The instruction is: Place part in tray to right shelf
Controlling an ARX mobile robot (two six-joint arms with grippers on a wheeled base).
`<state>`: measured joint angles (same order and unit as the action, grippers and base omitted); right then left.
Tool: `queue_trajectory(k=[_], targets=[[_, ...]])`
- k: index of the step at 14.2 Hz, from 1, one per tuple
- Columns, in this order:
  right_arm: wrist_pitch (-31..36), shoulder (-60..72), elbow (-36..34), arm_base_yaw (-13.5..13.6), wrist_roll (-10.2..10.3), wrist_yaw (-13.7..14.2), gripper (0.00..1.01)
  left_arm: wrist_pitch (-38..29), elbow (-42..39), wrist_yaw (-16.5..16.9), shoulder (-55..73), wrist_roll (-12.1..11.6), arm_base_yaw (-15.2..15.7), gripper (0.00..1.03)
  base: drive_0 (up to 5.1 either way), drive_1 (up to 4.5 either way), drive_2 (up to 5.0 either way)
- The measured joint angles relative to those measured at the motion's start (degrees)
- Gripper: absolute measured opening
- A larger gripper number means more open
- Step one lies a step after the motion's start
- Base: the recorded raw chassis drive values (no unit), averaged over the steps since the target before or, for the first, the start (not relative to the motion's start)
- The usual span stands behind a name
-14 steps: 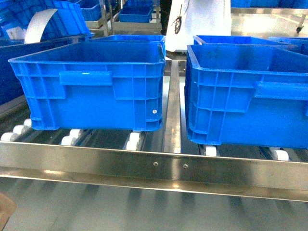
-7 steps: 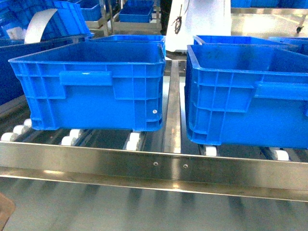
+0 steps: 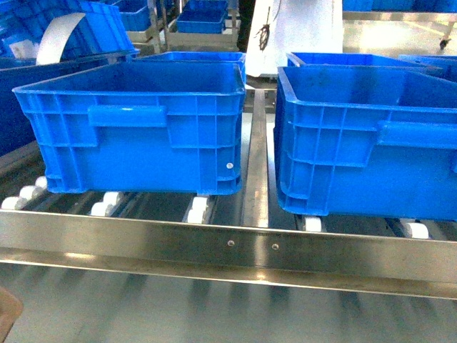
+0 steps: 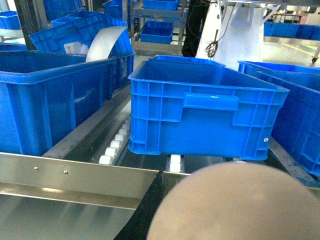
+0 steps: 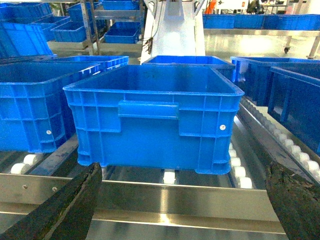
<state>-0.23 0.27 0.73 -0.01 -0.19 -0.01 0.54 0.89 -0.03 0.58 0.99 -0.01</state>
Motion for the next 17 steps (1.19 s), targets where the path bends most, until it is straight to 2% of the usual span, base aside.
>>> queue_trajectory(k=[17], targets=[[0.0, 0.0, 0.0, 0.0, 0.0, 0.0, 0.98, 0.0, 0.0, 0.0, 0.0, 0.0, 0.0, 0.12, 0.0, 0.0, 0.0]])
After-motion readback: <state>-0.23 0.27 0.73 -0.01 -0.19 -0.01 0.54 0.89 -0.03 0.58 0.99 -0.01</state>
